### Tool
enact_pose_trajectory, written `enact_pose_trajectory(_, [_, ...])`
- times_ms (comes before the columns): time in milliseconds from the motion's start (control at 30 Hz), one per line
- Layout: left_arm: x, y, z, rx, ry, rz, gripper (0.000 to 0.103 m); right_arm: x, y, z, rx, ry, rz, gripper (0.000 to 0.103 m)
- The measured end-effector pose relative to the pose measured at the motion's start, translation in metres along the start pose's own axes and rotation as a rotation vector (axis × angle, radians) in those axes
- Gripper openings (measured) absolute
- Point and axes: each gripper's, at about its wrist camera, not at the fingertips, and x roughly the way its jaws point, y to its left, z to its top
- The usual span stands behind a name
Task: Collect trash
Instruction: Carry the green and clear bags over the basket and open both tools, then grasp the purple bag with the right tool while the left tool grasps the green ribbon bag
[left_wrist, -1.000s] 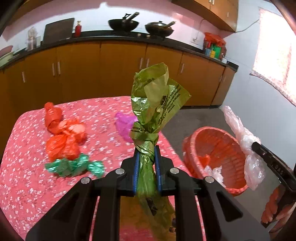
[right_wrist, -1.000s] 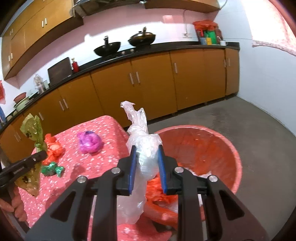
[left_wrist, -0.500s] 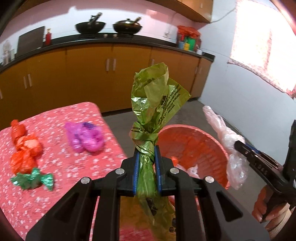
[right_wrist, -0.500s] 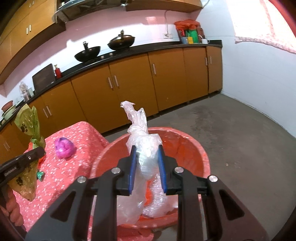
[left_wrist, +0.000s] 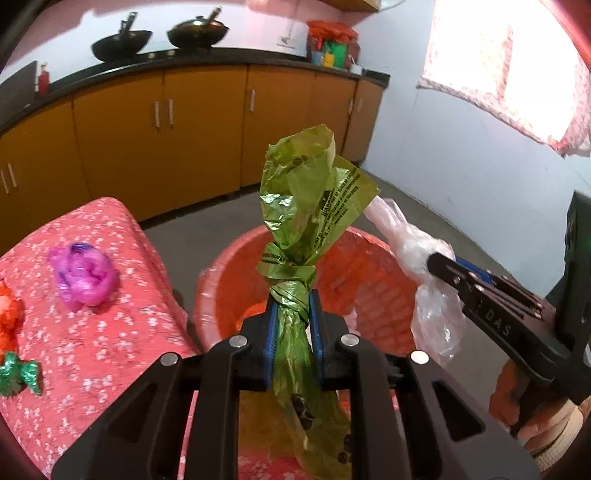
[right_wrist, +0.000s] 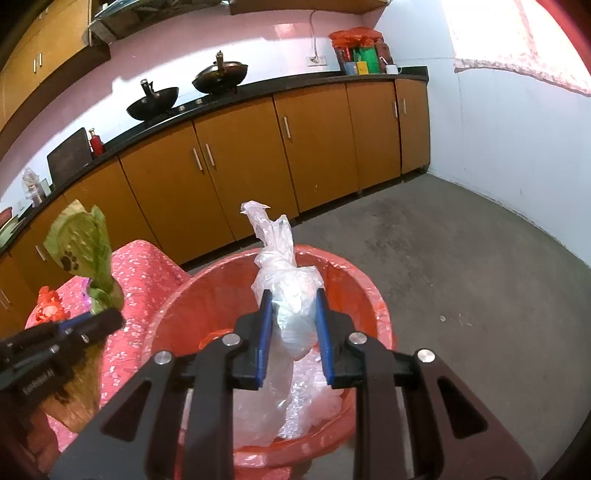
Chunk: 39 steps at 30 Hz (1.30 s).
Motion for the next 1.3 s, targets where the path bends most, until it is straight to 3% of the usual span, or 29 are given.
enact_pose_trajectory(333, [0.027,-0.012,-0.004,0.031,0.053,-0.002,0.017,0.019,-0.004,-0.001,-0.011,0.027,-0.013,0.024])
enact_pose_trajectory(533, [0.032,-0.011,-0.003,0.027,0.060,0.007,0.038,0.024,-0.006,-0.001,0.000,0.029,-0.022,0.029])
enact_pose_trajectory(833, [0.029,0.002,-0.007,-0.015,0.052,0.029,0.042,0.021,-0.008,-0.004,0.001,0.021,-0.028,0.038])
enact_pose_trajectory(1067, [-0.004,0.037,-0.012,-0.104,-0.005,0.066,0.047,0.012,0.005,0.001,-0.024,0.009,-0.005,0.043])
enact_pose_trajectory(1300, [-0.069,0.097,-0.038,-0.182,-0.099,0.188,0.052,0.005,0.071,0.012,-0.102,0.001,0.122,0.050])
